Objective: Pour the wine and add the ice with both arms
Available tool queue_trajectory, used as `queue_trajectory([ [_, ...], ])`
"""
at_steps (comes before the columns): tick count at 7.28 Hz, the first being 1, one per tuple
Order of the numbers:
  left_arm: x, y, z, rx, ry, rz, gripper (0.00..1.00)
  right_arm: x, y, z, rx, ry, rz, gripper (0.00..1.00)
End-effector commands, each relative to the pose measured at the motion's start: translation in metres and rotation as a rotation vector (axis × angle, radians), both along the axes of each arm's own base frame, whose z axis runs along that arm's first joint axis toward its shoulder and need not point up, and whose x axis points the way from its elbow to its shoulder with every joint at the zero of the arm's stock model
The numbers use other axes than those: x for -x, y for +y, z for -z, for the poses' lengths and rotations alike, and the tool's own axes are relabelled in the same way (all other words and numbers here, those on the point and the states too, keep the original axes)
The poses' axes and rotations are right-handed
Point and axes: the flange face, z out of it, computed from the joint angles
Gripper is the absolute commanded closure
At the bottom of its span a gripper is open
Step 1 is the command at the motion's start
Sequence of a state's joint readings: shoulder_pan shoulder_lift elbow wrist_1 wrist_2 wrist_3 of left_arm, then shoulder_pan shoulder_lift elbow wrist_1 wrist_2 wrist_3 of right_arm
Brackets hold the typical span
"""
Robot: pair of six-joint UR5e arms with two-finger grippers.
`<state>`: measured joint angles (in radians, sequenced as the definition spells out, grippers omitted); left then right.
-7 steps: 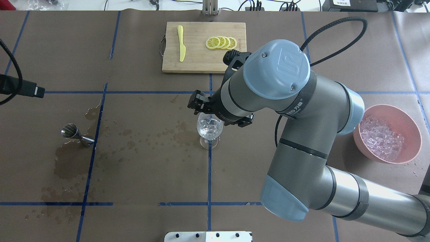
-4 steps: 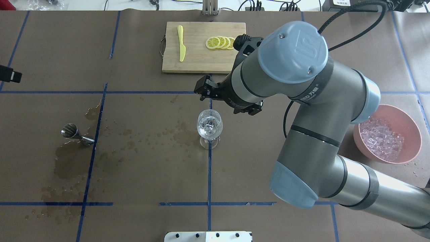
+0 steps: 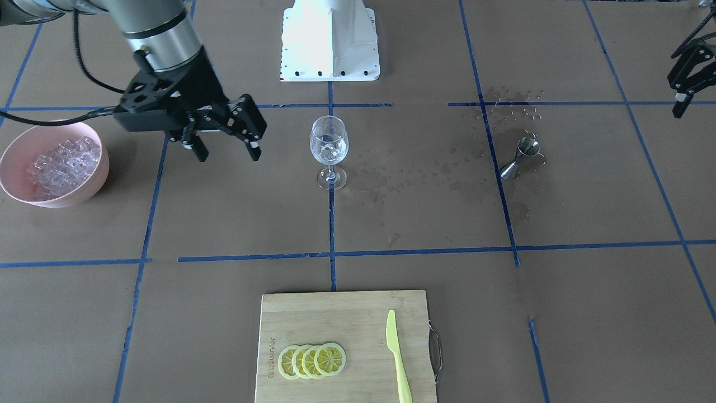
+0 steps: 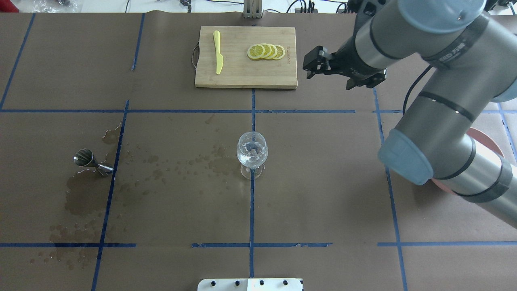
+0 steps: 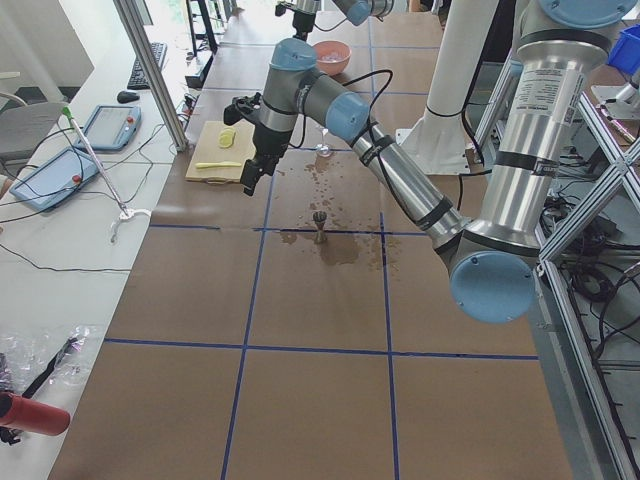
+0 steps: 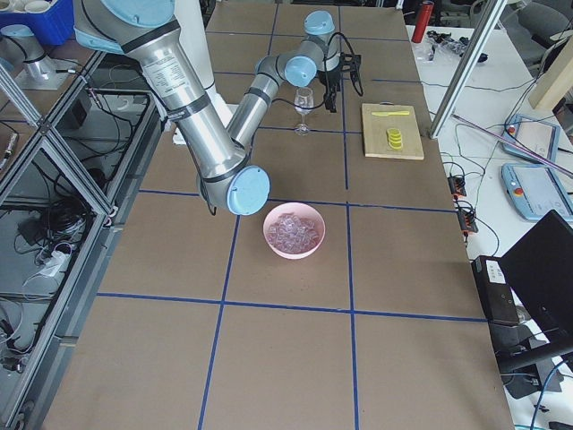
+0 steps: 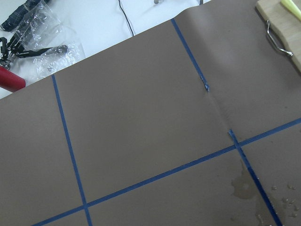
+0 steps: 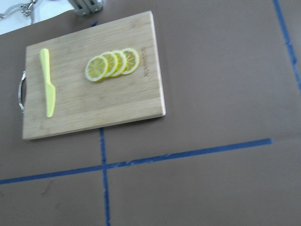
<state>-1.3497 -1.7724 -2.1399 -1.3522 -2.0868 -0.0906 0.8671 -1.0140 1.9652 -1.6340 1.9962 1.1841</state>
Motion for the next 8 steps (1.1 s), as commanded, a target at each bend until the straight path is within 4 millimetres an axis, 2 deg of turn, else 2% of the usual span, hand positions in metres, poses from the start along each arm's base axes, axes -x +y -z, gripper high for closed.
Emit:
queue_trajectory([
  [1,0.034,-0.032,-0.05,0.026,-0.033,0.04,0.0,-0.081,-0.043,-0.067,-0.048,0.175,0.096,0.0],
  [2,0.045,-0.036,-0.083,0.057,-0.06,0.012,0.0,-0.104,-0.058,-0.094,-0.061,0.251,0.154,0.0],
  [3,0.071,-0.047,-0.111,0.103,-0.067,0.027,0.0,-0.128,-0.07,-0.125,-0.078,0.299,0.212,0.0],
  [4,0.087,-0.05,-0.147,0.187,0.003,0.03,0.0,-0.152,-0.078,-0.159,-0.077,0.313,0.266,0.0],
  [5,0.11,-0.05,-0.173,0.229,0.061,0.032,0.0,-0.185,-0.086,-0.191,-0.078,0.309,0.313,0.0],
  [7,0.11,-0.025,-0.231,0.287,0.054,-0.023,0.0,-0.252,-0.088,-0.264,-0.078,0.268,0.397,0.0],
  [8,0.109,-0.008,-0.255,0.327,0.052,-0.023,0.0,-0.283,-0.074,-0.306,-0.069,0.269,0.426,0.0],
])
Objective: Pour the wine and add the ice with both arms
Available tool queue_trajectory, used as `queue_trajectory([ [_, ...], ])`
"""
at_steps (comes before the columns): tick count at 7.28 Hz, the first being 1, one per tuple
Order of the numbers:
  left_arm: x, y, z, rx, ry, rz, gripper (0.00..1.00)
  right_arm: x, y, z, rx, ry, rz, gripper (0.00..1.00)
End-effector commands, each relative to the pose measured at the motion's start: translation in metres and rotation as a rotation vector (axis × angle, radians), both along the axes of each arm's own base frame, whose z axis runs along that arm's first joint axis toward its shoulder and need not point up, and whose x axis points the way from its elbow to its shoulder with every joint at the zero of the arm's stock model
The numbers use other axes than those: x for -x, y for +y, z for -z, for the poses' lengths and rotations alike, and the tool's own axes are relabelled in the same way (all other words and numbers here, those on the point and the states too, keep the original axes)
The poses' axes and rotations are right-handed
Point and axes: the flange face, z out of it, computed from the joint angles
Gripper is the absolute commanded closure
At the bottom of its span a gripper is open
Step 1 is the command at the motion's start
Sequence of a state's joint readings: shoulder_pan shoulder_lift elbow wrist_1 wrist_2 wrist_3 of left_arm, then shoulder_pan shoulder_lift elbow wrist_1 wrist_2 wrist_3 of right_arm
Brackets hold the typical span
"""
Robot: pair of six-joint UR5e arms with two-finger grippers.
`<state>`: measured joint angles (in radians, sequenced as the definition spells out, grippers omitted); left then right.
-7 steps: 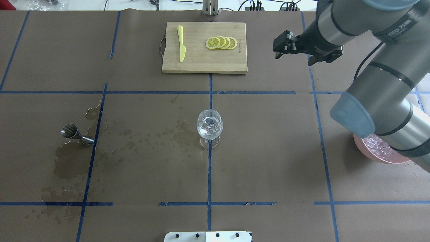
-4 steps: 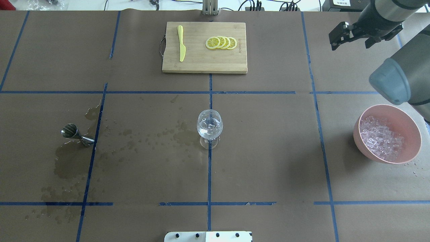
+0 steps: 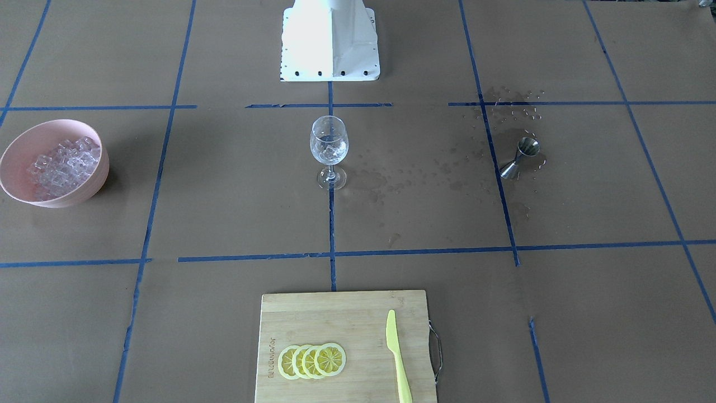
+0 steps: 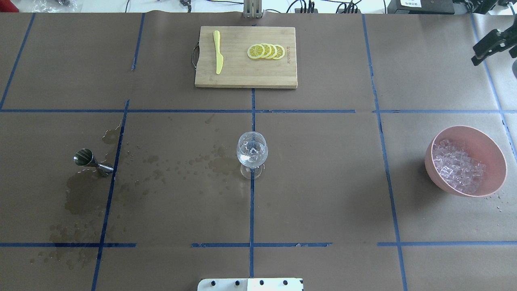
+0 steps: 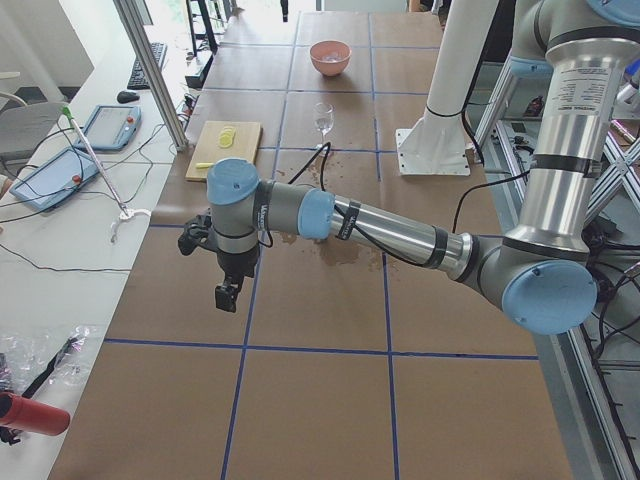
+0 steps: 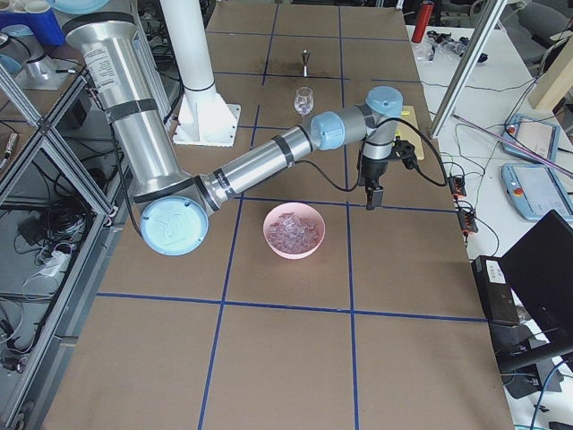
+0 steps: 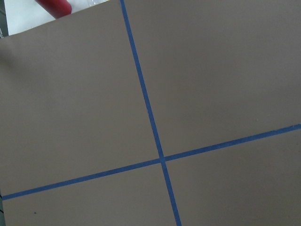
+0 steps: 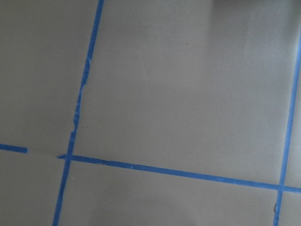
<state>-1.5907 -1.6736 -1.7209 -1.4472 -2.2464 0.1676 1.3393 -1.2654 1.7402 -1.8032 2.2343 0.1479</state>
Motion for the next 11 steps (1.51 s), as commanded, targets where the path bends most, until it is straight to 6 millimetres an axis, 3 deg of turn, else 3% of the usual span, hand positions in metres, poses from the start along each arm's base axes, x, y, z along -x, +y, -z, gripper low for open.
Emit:
queue_trajectory([
  [1,0.0,0.032,-0.051,0.072,0.006,-0.005,0.0,-0.063,0.021,-0.072,0.002,-0.009,0.064,0.0],
  [2,0.0,0.035,-0.068,0.105,0.009,-0.003,0.0,-0.079,0.035,-0.09,0.024,-0.005,0.043,0.0],
  [3,0.0,0.037,-0.078,0.125,0.009,-0.003,0.0,-0.079,0.033,-0.098,0.037,-0.001,0.044,0.0],
  [4,-0.002,0.051,-0.093,0.156,0.01,-0.005,0.0,-0.079,0.028,-0.093,-0.024,-0.007,0.039,0.0],
  [6,-0.003,0.053,-0.104,0.182,0.029,-0.003,0.0,-0.079,0.048,-0.117,-0.096,-0.023,0.041,0.0],
  [9,-0.005,0.048,-0.128,0.151,0.047,0.026,0.0,-0.082,0.063,-0.141,-0.045,-0.022,0.031,0.0],
  [11,-0.006,0.044,-0.122,0.158,0.05,0.054,0.0,-0.082,0.067,-0.144,0.017,-0.03,-0.032,0.0],
])
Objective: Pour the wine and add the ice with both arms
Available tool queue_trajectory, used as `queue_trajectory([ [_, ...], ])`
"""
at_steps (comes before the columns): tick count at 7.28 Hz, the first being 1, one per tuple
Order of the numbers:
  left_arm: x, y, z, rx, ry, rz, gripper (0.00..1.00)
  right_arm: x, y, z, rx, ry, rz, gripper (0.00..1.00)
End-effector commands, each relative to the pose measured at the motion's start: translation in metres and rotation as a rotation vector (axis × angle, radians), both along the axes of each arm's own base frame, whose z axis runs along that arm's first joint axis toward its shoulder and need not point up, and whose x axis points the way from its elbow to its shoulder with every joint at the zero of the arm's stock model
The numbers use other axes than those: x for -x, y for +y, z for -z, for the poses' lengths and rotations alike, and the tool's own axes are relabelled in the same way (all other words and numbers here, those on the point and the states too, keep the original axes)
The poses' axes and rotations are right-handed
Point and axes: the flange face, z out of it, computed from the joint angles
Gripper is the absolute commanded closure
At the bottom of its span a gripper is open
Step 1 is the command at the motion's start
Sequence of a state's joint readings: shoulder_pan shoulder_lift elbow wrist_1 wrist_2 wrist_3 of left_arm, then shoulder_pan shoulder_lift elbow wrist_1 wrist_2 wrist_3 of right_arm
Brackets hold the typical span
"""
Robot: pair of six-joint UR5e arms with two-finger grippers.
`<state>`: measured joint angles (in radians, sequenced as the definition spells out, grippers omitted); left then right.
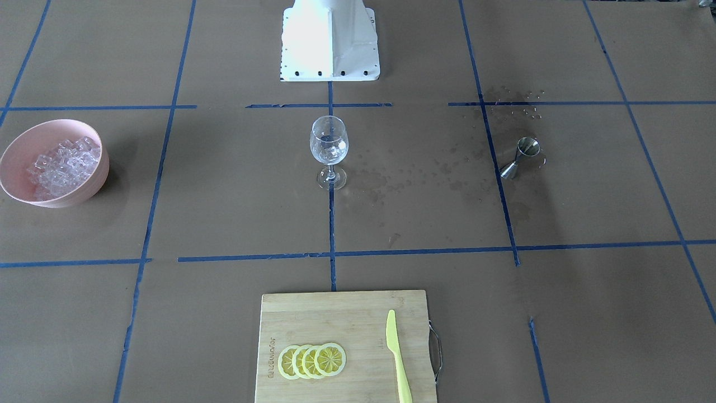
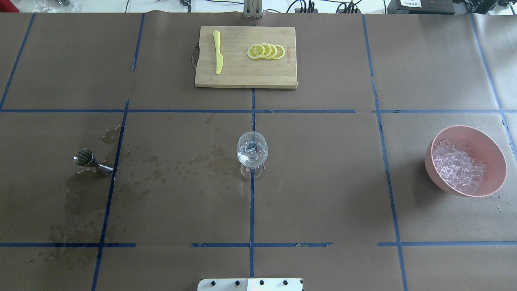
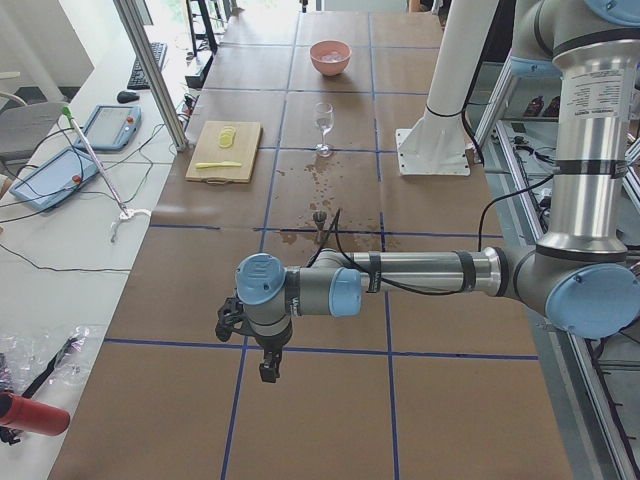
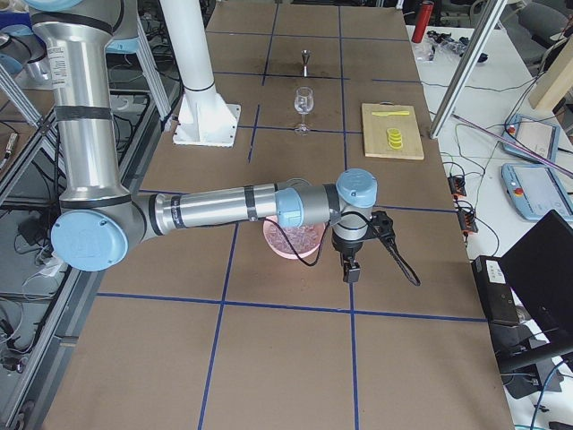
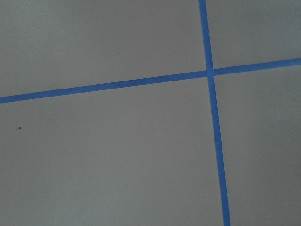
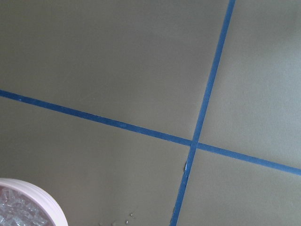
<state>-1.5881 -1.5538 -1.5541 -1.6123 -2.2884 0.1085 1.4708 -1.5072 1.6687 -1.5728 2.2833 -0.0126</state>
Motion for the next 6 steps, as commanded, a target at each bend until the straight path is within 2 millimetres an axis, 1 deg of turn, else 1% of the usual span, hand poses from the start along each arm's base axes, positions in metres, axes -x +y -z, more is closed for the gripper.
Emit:
queue_trajectory([
  [1,-0.004,-0.007,0.009,-0.005,0.001,0.018,0.0,-0.003,0.011,-0.011,0.053,-0.023,-0.034,0.0],
  [2,-0.007,-0.011,0.031,-0.017,0.001,0.044,0.0,-0.01,0.017,-0.015,0.068,-0.048,-0.047,0.0],
  [3,-0.013,-0.011,0.036,-0.021,0.002,0.037,0.0,-0.014,0.021,-0.019,0.082,-0.074,-0.054,0.0],
  [5,-0.013,-0.01,0.035,-0.021,0.002,0.036,0.0,-0.018,0.032,-0.034,0.112,-0.075,-0.063,0.0],
  [6,-0.013,-0.011,0.035,-0.022,0.002,0.036,0.0,-0.027,0.034,-0.044,0.134,-0.082,-0.081,0.0],
])
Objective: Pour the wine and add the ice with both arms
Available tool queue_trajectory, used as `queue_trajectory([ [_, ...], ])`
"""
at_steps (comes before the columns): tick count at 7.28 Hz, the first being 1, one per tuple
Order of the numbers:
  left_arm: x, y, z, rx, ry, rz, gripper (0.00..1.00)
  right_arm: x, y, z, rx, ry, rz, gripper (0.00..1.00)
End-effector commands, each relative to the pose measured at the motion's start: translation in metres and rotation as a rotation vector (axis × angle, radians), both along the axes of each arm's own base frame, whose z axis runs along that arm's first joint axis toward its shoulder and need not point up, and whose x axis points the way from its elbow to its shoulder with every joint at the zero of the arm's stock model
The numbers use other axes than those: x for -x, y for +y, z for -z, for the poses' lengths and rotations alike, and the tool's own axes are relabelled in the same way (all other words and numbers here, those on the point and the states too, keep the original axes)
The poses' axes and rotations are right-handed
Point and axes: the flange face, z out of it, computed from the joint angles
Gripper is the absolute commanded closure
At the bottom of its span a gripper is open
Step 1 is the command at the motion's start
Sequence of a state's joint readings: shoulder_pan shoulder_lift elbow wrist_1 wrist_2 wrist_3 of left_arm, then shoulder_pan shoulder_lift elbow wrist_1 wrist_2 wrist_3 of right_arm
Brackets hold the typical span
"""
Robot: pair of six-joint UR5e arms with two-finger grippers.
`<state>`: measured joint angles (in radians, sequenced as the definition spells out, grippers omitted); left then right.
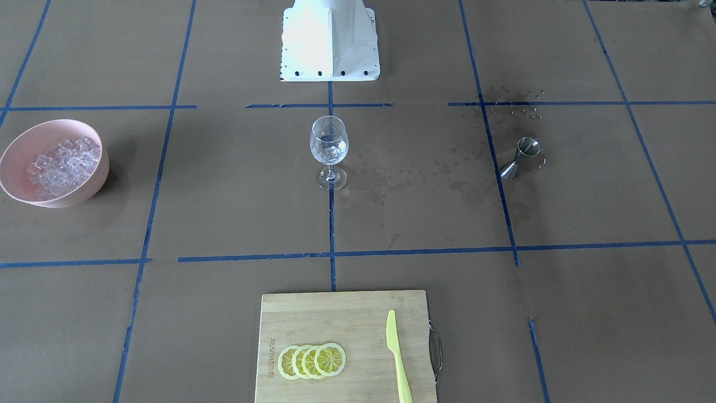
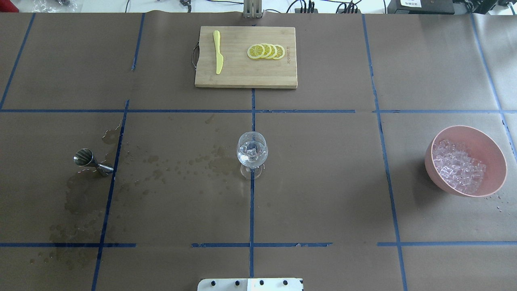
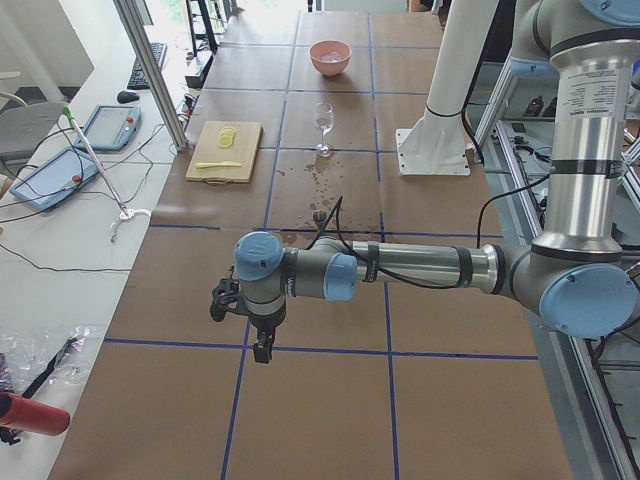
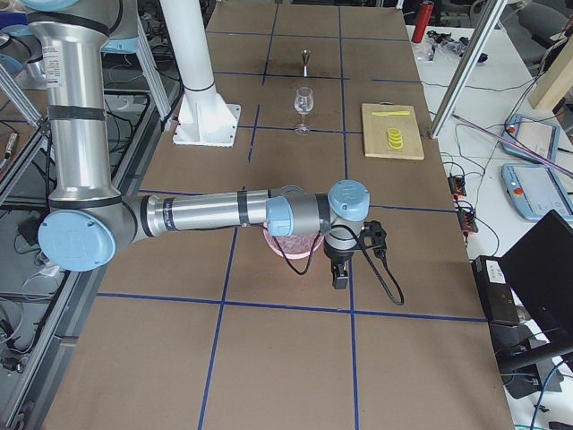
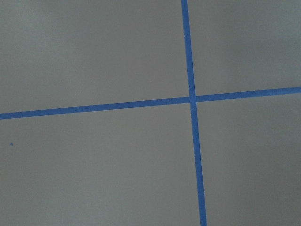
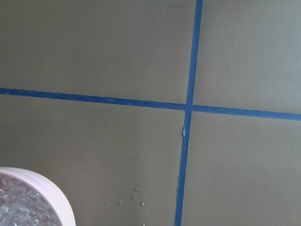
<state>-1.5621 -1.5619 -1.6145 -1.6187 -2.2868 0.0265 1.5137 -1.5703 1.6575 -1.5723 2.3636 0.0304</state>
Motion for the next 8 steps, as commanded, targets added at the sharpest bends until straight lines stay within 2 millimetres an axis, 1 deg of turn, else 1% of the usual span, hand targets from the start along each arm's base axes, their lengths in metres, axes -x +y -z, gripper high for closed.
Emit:
queue_trajectory([
  [1,-0.001,0.0,0.001,-0.003,-0.001,-0.002,0.0,-0.02,0.007,-0.022,0.049,-0.026,-0.04,0.0],
  [2,0.0,0.001,0.0,-0.001,-0.001,-0.001,0.0,-0.031,0.01,-0.027,0.06,-0.028,-0.065,0.0],
  [3,0.0,0.001,-0.001,-0.001,-0.001,-0.001,0.0,-0.035,0.013,-0.03,0.077,-0.029,-0.086,0.0],
  [6,-0.001,0.001,-0.001,-0.002,-0.001,-0.003,0.0,-0.04,0.015,-0.031,0.097,-0.03,-0.116,0.0],
  [8,-0.001,0.001,0.0,-0.002,-0.001,-0.003,0.0,-0.041,0.015,-0.031,0.096,-0.028,-0.117,0.0],
])
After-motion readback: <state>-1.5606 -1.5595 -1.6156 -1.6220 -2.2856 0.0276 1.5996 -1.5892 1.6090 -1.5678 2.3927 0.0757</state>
